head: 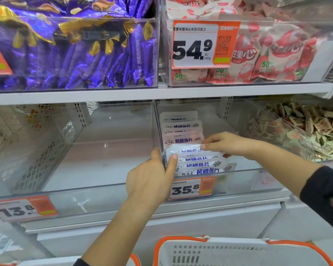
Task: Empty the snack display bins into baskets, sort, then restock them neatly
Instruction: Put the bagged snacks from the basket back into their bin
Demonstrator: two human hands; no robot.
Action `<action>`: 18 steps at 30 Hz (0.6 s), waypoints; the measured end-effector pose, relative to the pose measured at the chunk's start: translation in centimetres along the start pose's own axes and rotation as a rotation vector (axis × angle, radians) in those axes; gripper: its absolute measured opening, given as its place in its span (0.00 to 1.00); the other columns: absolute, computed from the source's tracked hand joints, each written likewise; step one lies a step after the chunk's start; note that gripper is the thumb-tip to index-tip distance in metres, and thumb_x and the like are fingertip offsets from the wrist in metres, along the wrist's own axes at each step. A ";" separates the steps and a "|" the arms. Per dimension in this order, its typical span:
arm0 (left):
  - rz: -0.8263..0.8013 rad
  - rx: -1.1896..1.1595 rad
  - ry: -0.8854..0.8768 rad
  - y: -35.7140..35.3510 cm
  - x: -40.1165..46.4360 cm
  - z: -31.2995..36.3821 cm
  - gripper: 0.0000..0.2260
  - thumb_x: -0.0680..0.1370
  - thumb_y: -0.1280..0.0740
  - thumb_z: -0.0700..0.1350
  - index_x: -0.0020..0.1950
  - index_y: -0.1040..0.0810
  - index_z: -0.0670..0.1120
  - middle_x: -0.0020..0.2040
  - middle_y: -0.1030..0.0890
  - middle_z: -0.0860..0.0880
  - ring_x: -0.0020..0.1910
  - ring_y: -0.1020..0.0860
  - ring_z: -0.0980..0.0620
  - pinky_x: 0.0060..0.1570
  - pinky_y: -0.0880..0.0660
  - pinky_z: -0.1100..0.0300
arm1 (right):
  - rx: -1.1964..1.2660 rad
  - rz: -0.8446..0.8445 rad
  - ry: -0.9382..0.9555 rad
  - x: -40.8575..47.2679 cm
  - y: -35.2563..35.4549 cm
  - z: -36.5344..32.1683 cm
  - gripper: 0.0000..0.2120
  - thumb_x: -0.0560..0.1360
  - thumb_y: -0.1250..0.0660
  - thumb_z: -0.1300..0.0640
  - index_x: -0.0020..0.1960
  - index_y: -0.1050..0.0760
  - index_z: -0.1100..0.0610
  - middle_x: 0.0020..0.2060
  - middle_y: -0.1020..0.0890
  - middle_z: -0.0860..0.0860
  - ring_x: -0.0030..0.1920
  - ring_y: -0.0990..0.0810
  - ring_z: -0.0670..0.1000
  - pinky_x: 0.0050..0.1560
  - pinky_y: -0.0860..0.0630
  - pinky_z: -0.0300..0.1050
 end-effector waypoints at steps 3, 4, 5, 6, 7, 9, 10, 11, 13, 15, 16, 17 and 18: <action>-0.005 0.004 -0.001 0.0 -0.1 0.0 0.24 0.81 0.54 0.63 0.69 0.36 0.50 0.38 0.30 0.53 0.50 0.21 0.45 0.39 0.35 0.57 | 0.170 -0.070 -0.032 -0.6 0.9 0.9 0.13 0.75 0.31 0.51 0.59 0.25 0.50 0.51 0.16 0.48 0.49 0.18 0.46 0.41 0.23 0.35; -0.008 0.006 -0.001 0.0 -0.1 0.1 0.24 0.81 0.54 0.63 0.69 0.36 0.50 0.38 0.30 0.53 0.50 0.21 0.45 0.39 0.35 0.58 | 0.234 -0.114 -0.036 -0.6 0.9 1.0 0.14 0.75 0.30 0.54 0.60 0.24 0.51 0.52 0.16 0.49 0.50 0.17 0.47 0.43 0.22 0.35; -0.012 0.009 0.000 0.0 -0.1 0.1 0.24 0.81 0.55 0.62 0.70 0.37 0.50 0.39 0.30 0.52 0.50 0.21 0.45 0.39 0.35 0.58 | 0.283 -0.153 -0.042 -0.5 0.8 1.0 0.14 0.75 0.30 0.58 0.60 0.24 0.52 0.53 0.16 0.50 0.52 0.17 0.48 0.45 0.21 0.36; -0.016 0.010 0.001 0.0 -0.1 0.1 0.24 0.81 0.55 0.62 0.71 0.37 0.50 0.39 0.30 0.52 0.50 0.21 0.46 0.39 0.35 0.58 | 0.311 -0.189 -0.048 -0.5 0.6 0.8 0.15 0.75 0.30 0.61 0.60 0.24 0.53 0.54 0.16 0.51 0.54 0.18 0.49 0.47 0.21 0.38; -0.019 0.009 0.001 0.0 -0.1 0.1 0.25 0.81 0.55 0.62 0.71 0.37 0.50 0.40 0.28 0.52 0.50 0.21 0.46 0.39 0.35 0.58 | 0.321 -0.216 -0.065 -0.4 0.4 0.7 0.16 0.74 0.30 0.64 0.61 0.25 0.55 0.53 0.16 0.51 0.54 0.18 0.50 0.49 0.20 0.39; -0.021 0.007 0.003 0.0 0.0 0.1 0.24 0.82 0.55 0.62 0.71 0.37 0.50 0.42 0.25 0.50 0.51 0.21 0.45 0.40 0.35 0.58 | 0.325 -0.197 -0.139 -0.1 0.0 0.4 0.20 0.72 0.30 0.69 0.63 0.27 0.63 0.51 0.16 0.54 0.54 0.18 0.52 0.48 0.19 0.41; -0.021 0.006 0.004 0.0 0.0 0.1 0.24 0.82 0.55 0.62 0.70 0.37 0.50 0.42 0.25 0.50 0.51 0.21 0.45 0.40 0.35 0.58 | 0.328 -0.163 -0.181 0.0 -0.2 0.3 0.21 0.72 0.31 0.71 0.63 0.28 0.65 0.51 0.17 0.55 0.54 0.18 0.53 0.48 0.20 0.41; -0.023 0.005 0.003 0.0 0.0 0.1 0.24 0.82 0.55 0.62 0.70 0.37 0.50 0.41 0.25 0.51 0.51 0.21 0.45 0.40 0.35 0.58 | 0.322 -0.129 -0.216 0.2 -0.2 0.3 0.23 0.72 0.32 0.73 0.66 0.31 0.67 0.54 0.19 0.57 0.54 0.19 0.54 0.48 0.21 0.41; -0.022 0.004 -0.004 0.0 -0.1 0.1 0.24 0.82 0.55 0.62 0.71 0.37 0.50 0.40 0.27 0.52 0.51 0.21 0.45 0.40 0.35 0.58 | 0.291 -0.094 -0.252 0.6 -0.3 0.6 0.24 0.72 0.33 0.73 0.67 0.31 0.69 0.58 0.20 0.61 0.52 0.21 0.54 0.47 0.22 0.42; -0.016 0.001 -0.011 0.0 -0.1 0.1 0.23 0.82 0.55 0.62 0.69 0.36 0.50 0.37 0.30 0.53 0.50 0.21 0.45 0.39 0.35 0.58 | 0.263 -0.032 -0.236 1.3 -0.5 1.1 0.23 0.70 0.30 0.71 0.65 0.27 0.66 0.54 0.18 0.59 0.48 0.20 0.52 0.47 0.21 0.42; -0.011 0.003 -0.013 0.0 -0.1 0.0 0.23 0.82 0.54 0.62 0.68 0.35 0.50 0.36 0.31 0.53 0.49 0.21 0.45 0.39 0.35 0.57 | 0.252 0.037 -0.200 1.6 -0.5 1.2 0.22 0.70 0.29 0.70 0.63 0.26 0.64 0.53 0.18 0.57 0.48 0.19 0.52 0.46 0.20 0.41; -0.006 0.007 -0.014 -0.1 -0.1 0.0 0.23 0.82 0.54 0.62 0.66 0.34 0.50 0.34 0.32 0.54 0.47 0.22 0.44 0.39 0.35 0.57 | 0.226 0.135 -0.145 1.8 -0.5 1.2 0.21 0.69 0.27 0.68 0.61 0.25 0.62 0.52 0.18 0.56 0.48 0.19 0.52 0.46 0.20 0.42; -0.003 0.014 -0.012 0.0 -0.1 0.0 0.22 0.82 0.54 0.62 0.65 0.34 0.49 0.33 0.34 0.54 0.45 0.24 0.44 0.39 0.35 0.57 | 0.196 0.237 -0.084 2.0 -0.4 1.0 0.21 0.68 0.25 0.66 0.60 0.25 0.60 0.51 0.18 0.55 0.50 0.20 0.53 0.49 0.21 0.44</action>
Point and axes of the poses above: each hand's wrist, its own x-axis towards the middle knuckle, its own y-axis out of the back of the hand, z = x × y, the point moved 3 cm from there along x, towards the middle knuckle
